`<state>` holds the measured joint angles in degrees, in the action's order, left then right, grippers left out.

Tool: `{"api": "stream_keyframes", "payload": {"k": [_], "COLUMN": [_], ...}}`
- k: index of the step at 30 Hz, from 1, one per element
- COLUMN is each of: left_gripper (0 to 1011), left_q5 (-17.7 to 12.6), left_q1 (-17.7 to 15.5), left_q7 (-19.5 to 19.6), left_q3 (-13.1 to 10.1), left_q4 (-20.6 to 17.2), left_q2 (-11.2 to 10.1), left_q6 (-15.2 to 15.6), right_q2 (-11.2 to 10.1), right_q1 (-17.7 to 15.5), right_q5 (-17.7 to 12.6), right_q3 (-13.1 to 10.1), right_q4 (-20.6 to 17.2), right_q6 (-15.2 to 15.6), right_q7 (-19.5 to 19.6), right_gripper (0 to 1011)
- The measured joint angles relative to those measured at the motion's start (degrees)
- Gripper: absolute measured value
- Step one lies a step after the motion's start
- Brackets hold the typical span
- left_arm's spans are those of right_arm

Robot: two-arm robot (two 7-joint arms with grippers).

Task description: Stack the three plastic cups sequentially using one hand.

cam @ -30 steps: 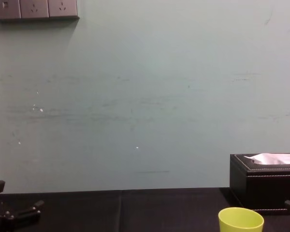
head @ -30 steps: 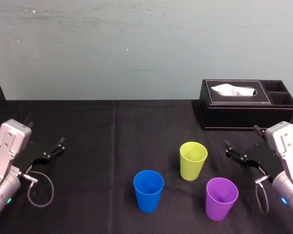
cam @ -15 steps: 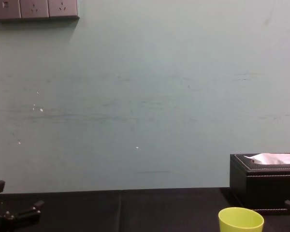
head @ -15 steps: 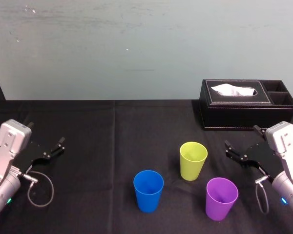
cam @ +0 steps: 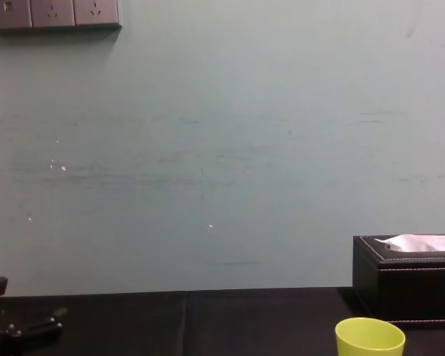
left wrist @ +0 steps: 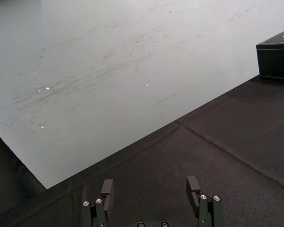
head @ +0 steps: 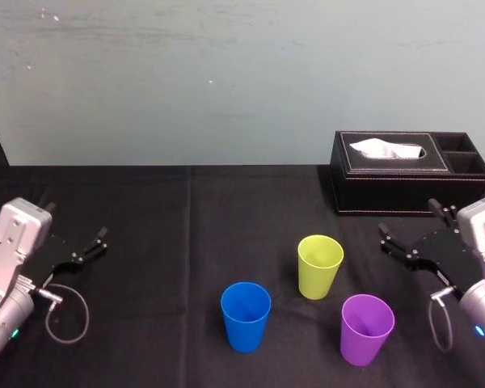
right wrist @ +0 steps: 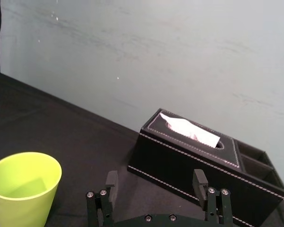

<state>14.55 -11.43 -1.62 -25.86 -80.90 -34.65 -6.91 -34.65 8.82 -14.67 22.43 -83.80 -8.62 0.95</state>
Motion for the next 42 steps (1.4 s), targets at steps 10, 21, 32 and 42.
{"api": "stream_keyframes", "payload": {"k": [10, 21, 32, 42], "left_gripper": [1000, 1000, 1000, 1000], "left_q5": [0.0, 0.0, 0.0, 0.0], "left_q1": [0.0, 0.0, 0.0, 0.0], "left_q7": [0.0, 0.0, 0.0, 0.0], "left_q3": [0.0, 0.0, 0.0, 0.0], "left_q4": [0.0, 0.0, 0.0, 0.0], "left_q2": [0.0, 0.0, 0.0, 0.0], "left_q6": [0.0, 0.0, 0.0, 0.0], "right_q2": [-4.3, -10.4, -13.3, -12.2], "right_q1": [-8.2, -22.6, -33.2, -34.1], "right_q5": [-4.4, -13.2, -15.3, -14.5], "right_q3": [-5.0, -13.5, -16.6, -15.3], "right_q4": [-9.0, -19.3, -26.0, -27.6], "right_q6": [4.4, 10.3, 13.8, 14.5], "right_q7": [-1.4, -4.8, -8.0, -10.4], "right_gripper": [1000, 1000, 1000, 1000]}}
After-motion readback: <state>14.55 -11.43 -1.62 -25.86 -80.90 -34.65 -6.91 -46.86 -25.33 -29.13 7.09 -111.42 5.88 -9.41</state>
